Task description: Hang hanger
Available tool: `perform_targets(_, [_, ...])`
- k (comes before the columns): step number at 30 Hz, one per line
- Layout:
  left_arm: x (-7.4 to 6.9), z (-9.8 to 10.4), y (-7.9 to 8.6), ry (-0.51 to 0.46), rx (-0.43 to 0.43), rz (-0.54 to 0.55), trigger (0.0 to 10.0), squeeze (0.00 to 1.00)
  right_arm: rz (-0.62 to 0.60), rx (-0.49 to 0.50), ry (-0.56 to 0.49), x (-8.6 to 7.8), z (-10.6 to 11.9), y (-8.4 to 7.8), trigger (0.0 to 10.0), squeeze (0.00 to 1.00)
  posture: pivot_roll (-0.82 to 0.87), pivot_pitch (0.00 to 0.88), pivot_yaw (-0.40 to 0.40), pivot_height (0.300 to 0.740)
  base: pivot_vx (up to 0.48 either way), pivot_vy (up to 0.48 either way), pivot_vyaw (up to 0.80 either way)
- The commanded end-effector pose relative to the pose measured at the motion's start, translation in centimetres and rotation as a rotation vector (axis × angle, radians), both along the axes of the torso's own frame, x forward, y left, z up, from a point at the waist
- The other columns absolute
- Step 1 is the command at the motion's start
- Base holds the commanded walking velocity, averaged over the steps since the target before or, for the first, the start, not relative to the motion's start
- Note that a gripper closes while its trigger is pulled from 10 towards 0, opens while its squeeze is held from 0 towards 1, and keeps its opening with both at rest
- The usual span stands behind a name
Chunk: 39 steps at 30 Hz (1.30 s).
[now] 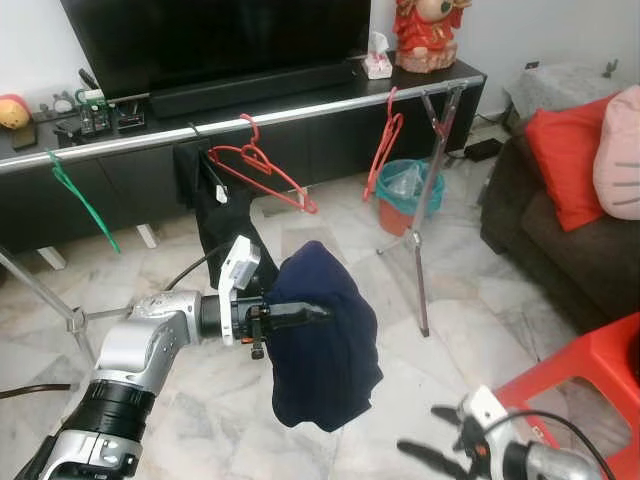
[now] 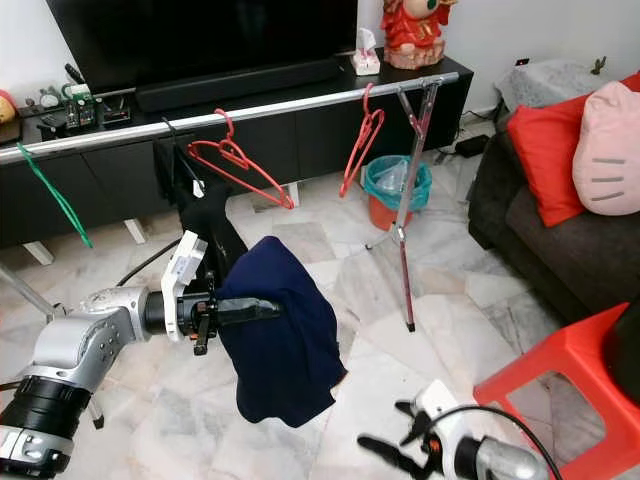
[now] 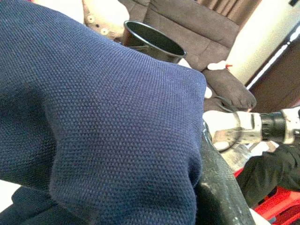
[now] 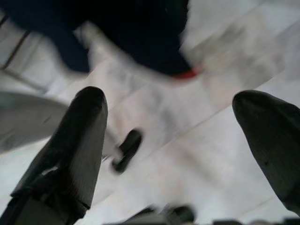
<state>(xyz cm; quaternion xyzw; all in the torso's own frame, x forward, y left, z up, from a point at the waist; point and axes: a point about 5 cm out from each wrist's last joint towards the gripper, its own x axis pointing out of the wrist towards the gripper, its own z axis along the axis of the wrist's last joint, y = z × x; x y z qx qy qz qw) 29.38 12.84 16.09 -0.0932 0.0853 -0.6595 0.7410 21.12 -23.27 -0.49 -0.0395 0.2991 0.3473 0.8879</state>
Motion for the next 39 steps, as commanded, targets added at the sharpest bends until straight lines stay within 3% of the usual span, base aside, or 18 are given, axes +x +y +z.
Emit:
perform_targets(1, [-0.2, 0.9, -0.3, -0.029, -0.018, -0.039, 10.0, 0.00, -0.025, -0.012, -0.019, 0.2, 0.1, -0.3, 10.0, 0.00, -0.03, 0.037, 0.059, 0.740, 0.000, 0.000, 0.00])
perform_targets(14, [-0.6, 1.3, -0.8, -0.029, -0.033, -0.074, 10.0, 0.00, 0.086, 0.068, -0.017, 0.7, -0.1, 1.5, 10.0, 0.00, -0.02, 0.037, 0.059, 0.740, 0.000, 0.000, 0.00])
perform_targets(22, [-0.9, 1.7, -1.0, -0.034, -0.045, -0.100, 10.0, 0.00, 0.020, 0.019, -0.103, 3.1, 0.8, 1.6, 10.0, 0.00, -0.02, 0.033, 0.058, 0.740, 0.000, 0.000, 0.00])
perform_targets(26, [-1.1, 1.7, -1.0, -0.032, -0.048, -0.109, 10.0, 0.00, -0.009, 0.042, -0.142, 4.0, 1.3, 1.9, 10.0, 0.00, -0.02, 0.033, 0.058, 0.740, 0.000, 0.000, 0.00])
perform_targets(35, [-1.3, 1.8, -1.3, -0.030, -0.057, -0.119, 10.0, 0.00, 0.134, 0.197, -0.080, 3.4, 1.4, 3.6, 10.0, 0.00, -0.01, 0.030, 0.055, 0.740, 0.000, 0.000, 0.00])
perform_targets(39, [-1.3, 1.8, -1.4, -0.029, -0.059, -0.122, 10.0, 0.00, 0.191, 0.206, -0.051, 3.0, 1.2, 4.1, 10.0, 0.00, -0.01, 0.030, 0.054, 0.740, 0.000, 0.000, 0.00])
